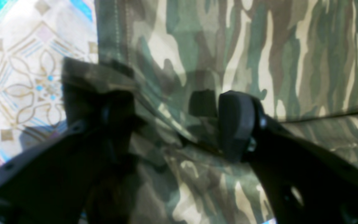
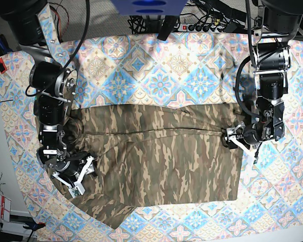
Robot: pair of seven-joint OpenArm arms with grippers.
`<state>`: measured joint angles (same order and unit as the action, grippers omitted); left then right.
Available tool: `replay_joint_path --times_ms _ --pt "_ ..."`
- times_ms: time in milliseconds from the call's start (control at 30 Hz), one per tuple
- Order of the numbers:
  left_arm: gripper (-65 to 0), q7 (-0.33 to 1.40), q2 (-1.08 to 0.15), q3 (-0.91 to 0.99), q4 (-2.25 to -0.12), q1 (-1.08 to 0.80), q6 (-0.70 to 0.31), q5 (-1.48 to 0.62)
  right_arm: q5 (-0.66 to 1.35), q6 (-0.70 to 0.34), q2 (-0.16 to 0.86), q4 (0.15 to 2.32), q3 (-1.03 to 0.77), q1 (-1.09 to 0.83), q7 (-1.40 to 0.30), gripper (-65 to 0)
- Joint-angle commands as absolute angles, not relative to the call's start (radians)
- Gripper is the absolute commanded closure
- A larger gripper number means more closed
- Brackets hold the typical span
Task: Fold the T-shirt properly
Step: 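Lay the folded collar edge down and open both grippers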
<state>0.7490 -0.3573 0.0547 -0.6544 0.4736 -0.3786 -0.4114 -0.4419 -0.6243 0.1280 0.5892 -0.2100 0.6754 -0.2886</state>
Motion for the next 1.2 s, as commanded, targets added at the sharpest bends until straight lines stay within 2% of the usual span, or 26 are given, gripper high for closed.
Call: replay_joint_path --times_ms 0,167,433,500,633,767,900,1167 --pt "-45.0 0.707 -0.372 0.059 -0.667 0.506 -0.369 -0.401 -0.43 -0.624 0.134 0.61 -0.211 0.71 -0.249 -34.7" --pt "-44.8 0.565 -0.372 0.058 -0.705 0.509 -0.375 -0.401 -0.43 -0.624 0.134 0.665 -0.262 0.71 -0.214 -36.0" --pt "-44.7 0.263 -0.34 0.059 -1.098 0.286 -0.369 -0.395 -0.43 -0.624 0.145 0.717 -0.288 0.682 -0.217 -36.0" --pt "-44.7 0.252 -0.337 0.061 -1.147 0.24 -0.367 -0.395 -0.43 -0.624 0.148 0.717 -0.288 0.665 -0.219 -36.0" --pt "-45.4 0.318 -0.351 0.097 -1.211 0.156 -0.367 -0.398 -0.43 -0.624 0.16 0.719 -0.329 0.665 -0.308 -37.1" --pt "-45.5 0.479 -0.354 0.196 -1.296 0.085 -0.374 -0.4 -0.43 -0.627 0.165 0.719 -0.483 0.665 -0.374 -38.7" --pt "-45.5 0.654 -0.355 0.254 -1.362 0.05 -0.377 -0.395 -0.43 -0.661 0.205 0.719 -0.53 0.664 -0.441 -39.6" --pt "-45.5 0.789 -0.358 0.263 -1.489 -0.021 -0.377 -0.392 -0.43 -0.698 0.236 0.719 -0.776 0.613 -0.572 -39.7"
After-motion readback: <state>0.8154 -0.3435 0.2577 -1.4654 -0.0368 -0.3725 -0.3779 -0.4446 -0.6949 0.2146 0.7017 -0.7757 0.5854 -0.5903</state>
